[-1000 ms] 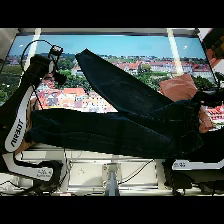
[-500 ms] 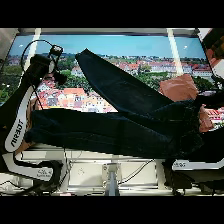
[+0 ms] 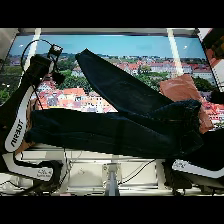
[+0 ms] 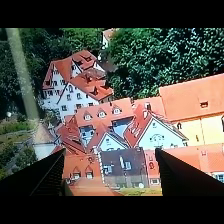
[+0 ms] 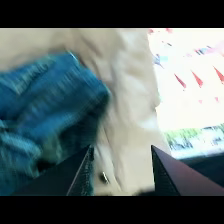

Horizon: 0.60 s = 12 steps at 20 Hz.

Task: Fold the clothes and pants, and hang the long-sleeved shirts on hangers.

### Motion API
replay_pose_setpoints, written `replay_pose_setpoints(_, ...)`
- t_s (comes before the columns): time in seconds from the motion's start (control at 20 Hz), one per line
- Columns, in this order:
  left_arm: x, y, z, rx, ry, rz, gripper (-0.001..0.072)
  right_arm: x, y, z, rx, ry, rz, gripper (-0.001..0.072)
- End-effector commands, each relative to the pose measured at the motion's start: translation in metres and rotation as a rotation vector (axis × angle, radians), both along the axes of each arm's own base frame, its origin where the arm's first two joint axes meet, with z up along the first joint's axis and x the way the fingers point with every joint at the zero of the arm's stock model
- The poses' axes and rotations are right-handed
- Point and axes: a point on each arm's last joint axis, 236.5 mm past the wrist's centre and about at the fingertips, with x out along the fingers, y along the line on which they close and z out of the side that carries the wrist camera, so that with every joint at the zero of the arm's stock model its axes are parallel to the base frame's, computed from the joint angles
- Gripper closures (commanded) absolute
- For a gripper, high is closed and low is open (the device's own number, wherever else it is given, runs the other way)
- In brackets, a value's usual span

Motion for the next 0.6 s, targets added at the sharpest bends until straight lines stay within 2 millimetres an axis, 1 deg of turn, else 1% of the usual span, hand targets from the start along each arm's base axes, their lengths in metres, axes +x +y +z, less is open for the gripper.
replay_pose_setpoints(0.0,0.002,0.002,0.002,0.015,-0.010,-0.006,0.0106,-0.026,0.041,0.021,0.175,-0.142,0.079,0.0321)
replay_pose_setpoints(0.05,0.004,0.002,0.003,0.013,-0.018,-0.009,0.0106,-0.036,0.051,0.014,0.222,-0.168,0.079,0.0324)
replay_pose_setpoints(0.1,0.006,0.000,0.004,0.009,-0.027,-0.014,0.0107,-0.046,0.059,0.000,0.269,-0.168,0.058,0.0324)
replay_pose_setpoints(0.2,0.010,-0.001,0.005,0.006,-0.041,-0.021,0.0106,-0.071,0.080,-0.047,0.377,-0.072,0.020,0.0322)
replay_pose_setpoints(0.3,0.010,-0.001,0.005,0.005,-0.042,-0.021,0.0107,-0.084,0.096,-0.080,0.449,-0.012,0.001,0.0294)
replay_pose_setpoints(0.35,0.010,-0.001,0.005,0.006,-0.042,-0.022,0.0106,-0.084,0.097,-0.090,0.458,-0.004,-0.012,0.0247)
replay_pose_setpoints(0.5,0.010,-0.001,0.005,0.005,-0.042,-0.021,0.0106,-0.082,0.090,-0.105,0.456,0.006,-0.033,0.0244)
replay_pose_setpoints(0.55,0.010,-0.001,0.005,0.005,-0.042,-0.021,0.0106,-0.081,0.088,-0.108,0.456,0.007,-0.038,0.0233)
